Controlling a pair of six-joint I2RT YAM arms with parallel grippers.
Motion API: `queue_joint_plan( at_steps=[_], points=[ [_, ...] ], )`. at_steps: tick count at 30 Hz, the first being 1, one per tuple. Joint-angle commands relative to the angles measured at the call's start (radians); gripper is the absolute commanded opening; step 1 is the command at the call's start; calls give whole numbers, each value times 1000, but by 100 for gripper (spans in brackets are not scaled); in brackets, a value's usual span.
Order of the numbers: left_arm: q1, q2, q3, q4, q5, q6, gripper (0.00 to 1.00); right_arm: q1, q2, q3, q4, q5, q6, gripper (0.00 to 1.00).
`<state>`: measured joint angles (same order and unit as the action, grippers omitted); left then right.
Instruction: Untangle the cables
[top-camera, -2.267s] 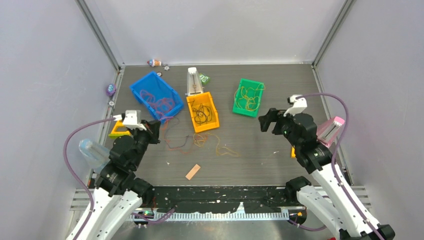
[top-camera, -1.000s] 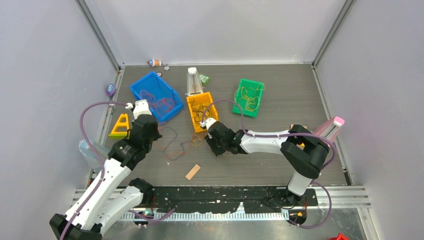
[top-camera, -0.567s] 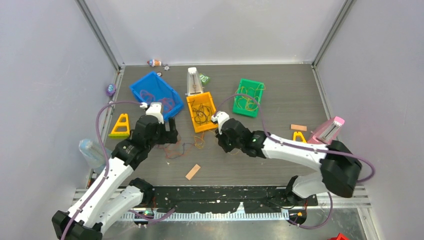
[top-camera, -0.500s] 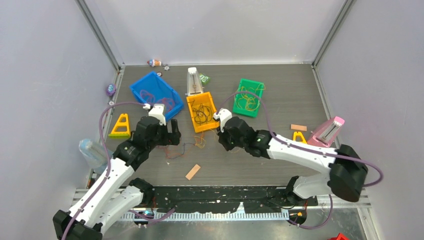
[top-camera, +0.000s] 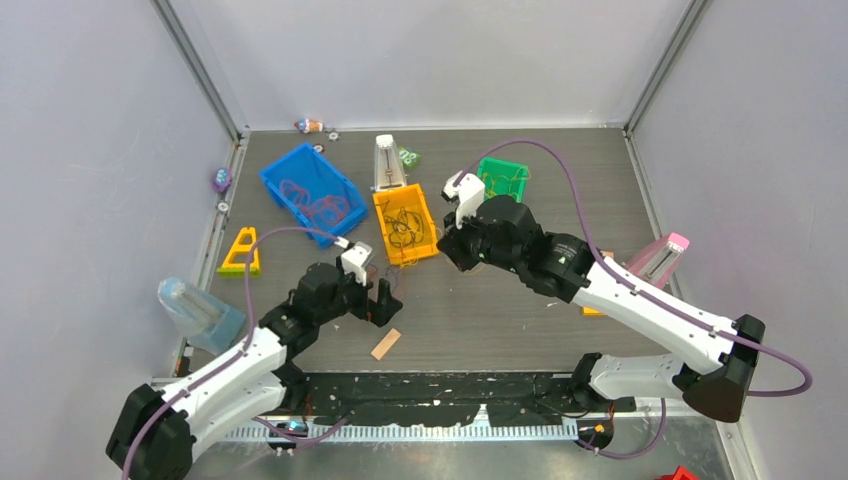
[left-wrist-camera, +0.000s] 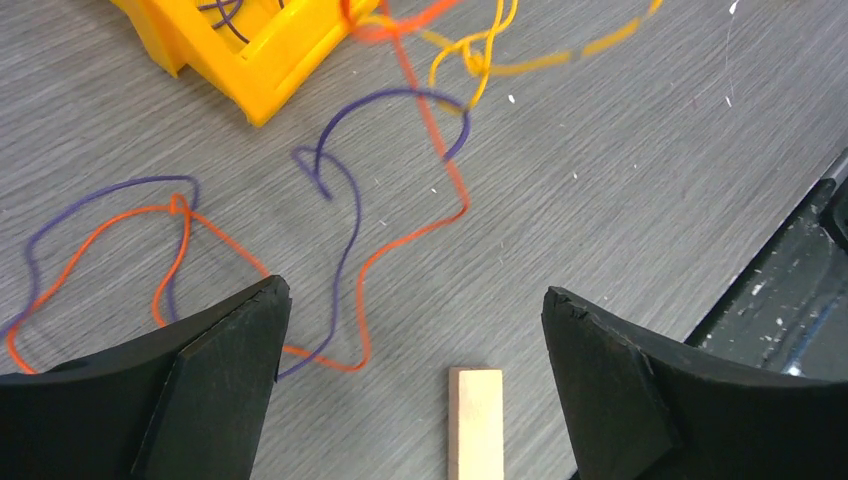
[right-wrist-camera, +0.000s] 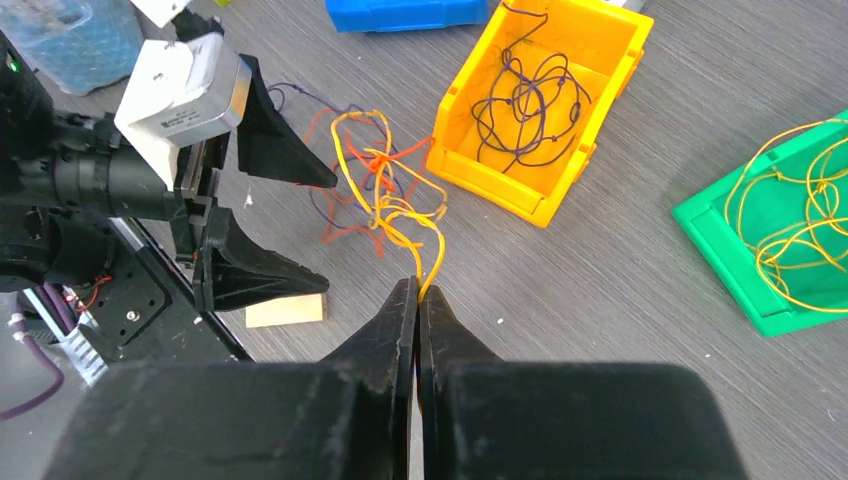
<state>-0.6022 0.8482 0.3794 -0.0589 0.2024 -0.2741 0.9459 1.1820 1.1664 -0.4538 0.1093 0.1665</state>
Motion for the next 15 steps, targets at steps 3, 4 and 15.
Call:
queue_joint_plan(
  at_steps=[3, 4, 15],
  points=[
    [-4, -98, -179, 471, 12, 82, 98, -9, -30, 88, -63, -45, -5, 5],
    [-4, -96, -189, 490, 12, 96, 97, -10, -31, 103, -68, -51, -5, 5],
    [-6, 50, -200, 714, 95, 135, 100, -20, -55, 204, -87, -156, 15, 5]
  ],
)
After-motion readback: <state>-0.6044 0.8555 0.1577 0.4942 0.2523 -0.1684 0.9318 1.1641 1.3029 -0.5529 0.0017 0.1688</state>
